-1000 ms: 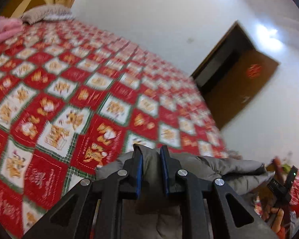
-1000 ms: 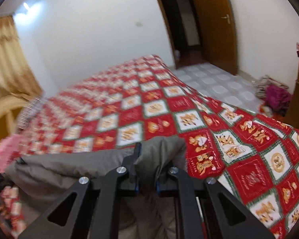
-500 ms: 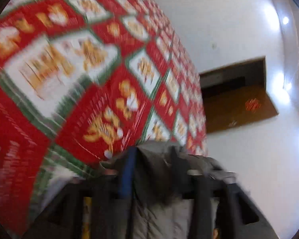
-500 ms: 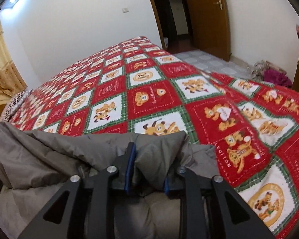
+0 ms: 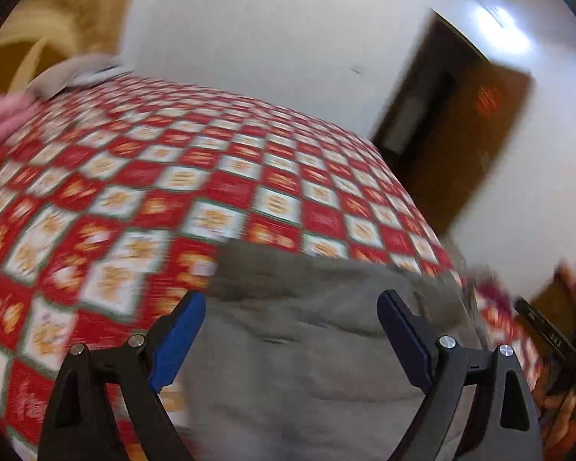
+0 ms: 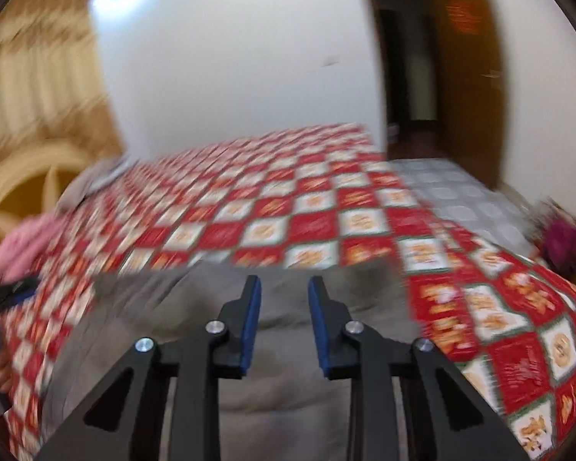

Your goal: Fold large clothes

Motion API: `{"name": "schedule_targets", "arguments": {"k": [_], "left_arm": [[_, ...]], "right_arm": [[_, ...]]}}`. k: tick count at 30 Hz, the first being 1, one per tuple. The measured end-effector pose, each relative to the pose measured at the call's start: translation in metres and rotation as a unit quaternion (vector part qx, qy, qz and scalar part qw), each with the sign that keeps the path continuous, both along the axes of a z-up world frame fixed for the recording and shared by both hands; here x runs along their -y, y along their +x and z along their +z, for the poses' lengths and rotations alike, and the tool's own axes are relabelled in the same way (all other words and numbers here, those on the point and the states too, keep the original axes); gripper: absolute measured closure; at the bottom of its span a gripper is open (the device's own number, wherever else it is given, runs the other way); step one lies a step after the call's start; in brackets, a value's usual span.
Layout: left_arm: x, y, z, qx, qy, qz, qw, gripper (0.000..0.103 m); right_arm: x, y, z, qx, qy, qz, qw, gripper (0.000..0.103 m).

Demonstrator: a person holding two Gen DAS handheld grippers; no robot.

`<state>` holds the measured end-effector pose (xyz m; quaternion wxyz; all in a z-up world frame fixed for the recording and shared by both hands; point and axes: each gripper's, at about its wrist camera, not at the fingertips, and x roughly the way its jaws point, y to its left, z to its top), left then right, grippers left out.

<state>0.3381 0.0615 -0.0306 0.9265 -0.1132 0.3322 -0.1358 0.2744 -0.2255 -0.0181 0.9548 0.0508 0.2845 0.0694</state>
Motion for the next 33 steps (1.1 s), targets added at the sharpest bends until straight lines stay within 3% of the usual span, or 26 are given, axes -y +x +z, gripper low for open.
{"name": "schedule_targets", "arguments": {"k": [4,10,11,14,20,30,33], "left_arm": [[0.076,0.038,-0.029,-0.017,0.056,-0.037,0.9976,0.012],[0.093,0.087,-0.062,-0.036,0.117,0.013,0.9924,0.012],[0.086,0.095,-0.073,-0.045,0.115,0.026,0.9920,0.012],[0.065,0.107,-0.092,-0.056,0.055,0.030,0.9965,0.012],[0.069,0.105,-0.107,-0.007,0.037,0.043,0.9983,0.011],[0.085,0.125,-0.125,-0.046,0.086,0.047,0.9941,0.008],[0.085,0.124,-0.125,-0.046,0.090,0.048,0.9937,0.008]], "right_arm": [[-0.050,0.037,-0.027,-0.029,-0.052,0.033,0.998,0.074],[-0.054,0.103,-0.091,-0.093,-0.055,0.011,0.994,0.078],[-0.052,0.108,-0.098,-0.100,-0.049,0.009,0.994,0.078],[-0.045,0.115,-0.118,-0.105,-0.015,0.010,0.994,0.080],[-0.052,0.121,-0.127,-0.110,-0.014,0.017,0.994,0.081],[-0.049,0.128,-0.124,-0.130,-0.018,0.003,0.991,0.085],[-0.021,0.110,-0.095,-0.080,-0.005,-0.050,0.996,0.085]]}}
